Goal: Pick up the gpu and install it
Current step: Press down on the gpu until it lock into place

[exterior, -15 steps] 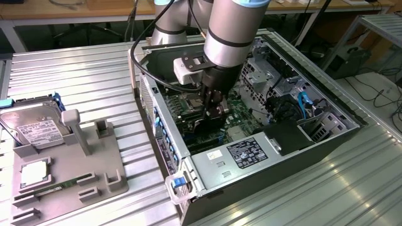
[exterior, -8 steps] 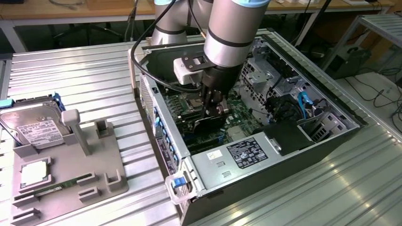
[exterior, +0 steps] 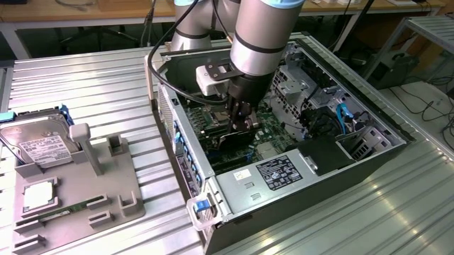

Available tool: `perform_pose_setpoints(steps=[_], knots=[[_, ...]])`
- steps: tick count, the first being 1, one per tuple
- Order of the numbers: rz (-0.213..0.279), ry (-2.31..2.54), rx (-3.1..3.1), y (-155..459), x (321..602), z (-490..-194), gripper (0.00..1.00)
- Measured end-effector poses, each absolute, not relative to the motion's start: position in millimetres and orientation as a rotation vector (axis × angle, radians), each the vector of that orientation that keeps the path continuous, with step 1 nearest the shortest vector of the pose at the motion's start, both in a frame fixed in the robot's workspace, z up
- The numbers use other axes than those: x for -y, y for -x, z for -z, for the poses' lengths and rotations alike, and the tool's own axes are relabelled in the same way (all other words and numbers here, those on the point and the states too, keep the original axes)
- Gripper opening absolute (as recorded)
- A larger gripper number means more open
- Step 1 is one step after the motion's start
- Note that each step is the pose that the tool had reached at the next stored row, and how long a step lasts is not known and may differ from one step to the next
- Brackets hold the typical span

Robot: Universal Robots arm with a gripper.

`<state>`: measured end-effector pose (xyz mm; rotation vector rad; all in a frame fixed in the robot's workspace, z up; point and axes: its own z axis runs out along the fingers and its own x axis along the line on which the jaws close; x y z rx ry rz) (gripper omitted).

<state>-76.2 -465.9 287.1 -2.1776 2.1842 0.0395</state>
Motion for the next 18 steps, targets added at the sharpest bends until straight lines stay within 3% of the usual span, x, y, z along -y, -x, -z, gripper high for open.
perform_pose_setpoints(steps=[18], knots=[[-0.049, 2.200, -2.170, 95.8, 464.7, -287.0, 0.11]])
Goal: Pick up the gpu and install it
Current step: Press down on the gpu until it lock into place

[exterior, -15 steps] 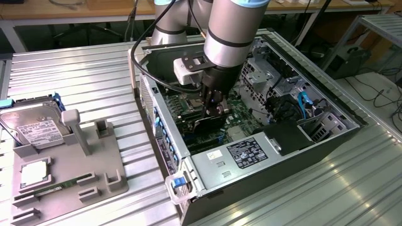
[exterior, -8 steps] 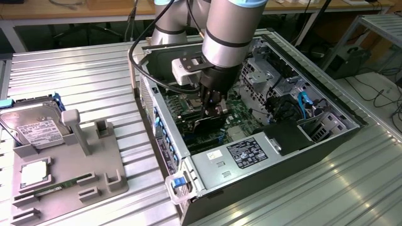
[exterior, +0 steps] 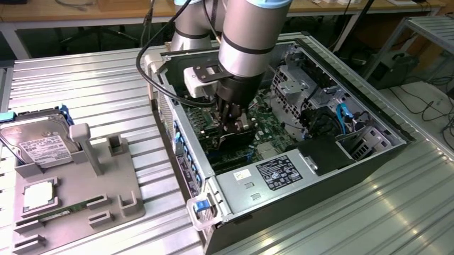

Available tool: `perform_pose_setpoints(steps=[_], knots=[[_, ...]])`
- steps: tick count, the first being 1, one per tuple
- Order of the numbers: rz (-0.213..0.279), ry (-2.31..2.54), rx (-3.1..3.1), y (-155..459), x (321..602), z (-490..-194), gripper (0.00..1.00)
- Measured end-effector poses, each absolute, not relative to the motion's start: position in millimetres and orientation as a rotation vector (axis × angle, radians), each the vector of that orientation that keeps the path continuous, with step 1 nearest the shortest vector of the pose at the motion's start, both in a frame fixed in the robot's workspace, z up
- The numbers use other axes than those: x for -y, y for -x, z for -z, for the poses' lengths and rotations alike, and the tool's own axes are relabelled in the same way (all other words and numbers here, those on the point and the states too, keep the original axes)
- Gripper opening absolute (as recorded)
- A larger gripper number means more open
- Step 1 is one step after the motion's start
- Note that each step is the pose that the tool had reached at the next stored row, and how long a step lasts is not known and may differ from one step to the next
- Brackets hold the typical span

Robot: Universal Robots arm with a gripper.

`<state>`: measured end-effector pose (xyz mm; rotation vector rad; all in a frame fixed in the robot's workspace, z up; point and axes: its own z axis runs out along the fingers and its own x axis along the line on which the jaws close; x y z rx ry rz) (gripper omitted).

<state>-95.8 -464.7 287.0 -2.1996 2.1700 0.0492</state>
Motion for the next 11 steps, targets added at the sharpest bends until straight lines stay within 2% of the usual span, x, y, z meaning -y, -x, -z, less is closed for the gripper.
perform_pose_setpoints(steps=[11], knots=[[-0.051, 2.202, -2.170, 113.2, 461.2, -285.5, 0.11]])
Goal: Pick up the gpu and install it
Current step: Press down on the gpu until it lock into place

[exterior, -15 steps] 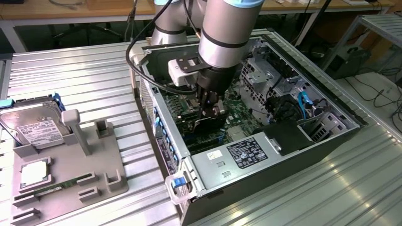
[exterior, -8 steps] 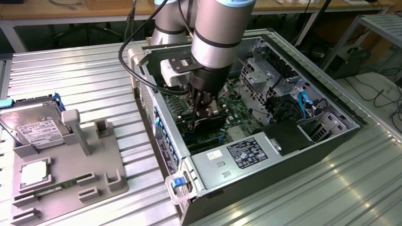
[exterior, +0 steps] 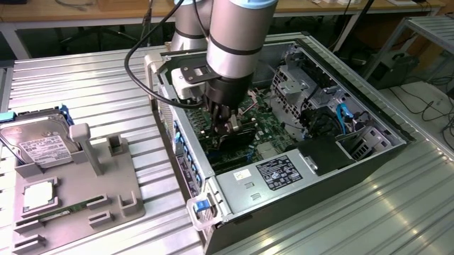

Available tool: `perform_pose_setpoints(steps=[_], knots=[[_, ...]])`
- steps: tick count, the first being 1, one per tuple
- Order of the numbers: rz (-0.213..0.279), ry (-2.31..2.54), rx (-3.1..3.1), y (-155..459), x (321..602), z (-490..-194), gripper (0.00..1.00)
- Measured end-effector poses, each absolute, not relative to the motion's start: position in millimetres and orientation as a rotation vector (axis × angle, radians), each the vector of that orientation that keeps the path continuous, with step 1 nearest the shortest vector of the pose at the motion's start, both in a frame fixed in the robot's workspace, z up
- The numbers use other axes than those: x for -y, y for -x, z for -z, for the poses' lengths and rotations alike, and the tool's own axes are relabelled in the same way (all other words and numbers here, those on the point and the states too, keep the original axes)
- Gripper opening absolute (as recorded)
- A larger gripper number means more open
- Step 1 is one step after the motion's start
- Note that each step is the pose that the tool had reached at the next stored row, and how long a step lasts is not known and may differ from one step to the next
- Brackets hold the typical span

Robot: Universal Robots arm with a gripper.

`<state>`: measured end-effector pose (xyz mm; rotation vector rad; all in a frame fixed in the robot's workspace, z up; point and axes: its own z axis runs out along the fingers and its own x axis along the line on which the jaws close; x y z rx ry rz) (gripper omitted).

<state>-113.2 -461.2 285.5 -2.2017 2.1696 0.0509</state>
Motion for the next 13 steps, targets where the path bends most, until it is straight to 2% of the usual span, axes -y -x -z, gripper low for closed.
perform_pose_setpoints(steps=[13], knots=[[-0.051, 2.204, -2.167, 119.7, 461.2, -284.2, 0.11]])
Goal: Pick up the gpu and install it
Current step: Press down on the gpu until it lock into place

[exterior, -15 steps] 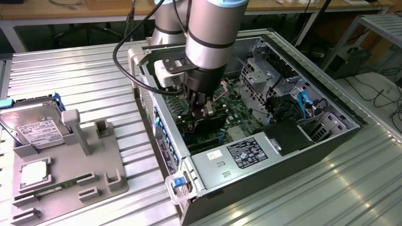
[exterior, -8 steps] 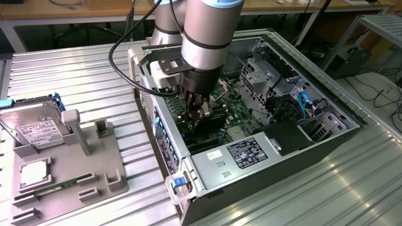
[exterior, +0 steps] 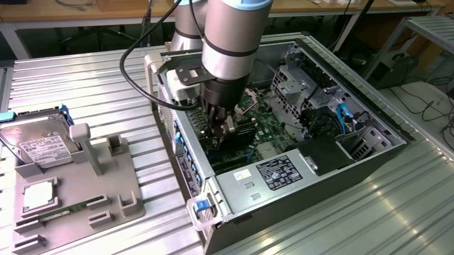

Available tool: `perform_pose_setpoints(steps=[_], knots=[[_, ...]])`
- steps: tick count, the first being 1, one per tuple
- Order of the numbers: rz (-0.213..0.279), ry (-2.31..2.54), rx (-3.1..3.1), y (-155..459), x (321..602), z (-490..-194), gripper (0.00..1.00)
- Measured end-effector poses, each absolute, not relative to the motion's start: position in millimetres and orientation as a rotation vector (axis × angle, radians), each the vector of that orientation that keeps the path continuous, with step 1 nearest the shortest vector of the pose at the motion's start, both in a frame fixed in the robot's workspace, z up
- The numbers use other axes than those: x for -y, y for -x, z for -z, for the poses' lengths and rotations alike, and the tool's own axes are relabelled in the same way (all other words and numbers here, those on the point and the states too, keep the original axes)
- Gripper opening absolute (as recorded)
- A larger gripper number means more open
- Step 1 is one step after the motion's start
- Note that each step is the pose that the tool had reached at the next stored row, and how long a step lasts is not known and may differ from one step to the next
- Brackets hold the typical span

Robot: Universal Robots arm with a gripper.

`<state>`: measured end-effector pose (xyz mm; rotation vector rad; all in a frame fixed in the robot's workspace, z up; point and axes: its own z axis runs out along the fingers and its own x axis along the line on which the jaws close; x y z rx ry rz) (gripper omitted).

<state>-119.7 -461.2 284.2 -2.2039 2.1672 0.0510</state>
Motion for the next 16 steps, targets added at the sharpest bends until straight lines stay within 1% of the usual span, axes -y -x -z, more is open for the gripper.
perform_pose_setpoints(steps=[10, 16], knots=[[-0.058, 2.207, -2.171, 120.3, 461.3, -271.0, 0.11], [-0.064, 2.207, -2.171, 120.3, 462.8, -269.5, 0.11]])
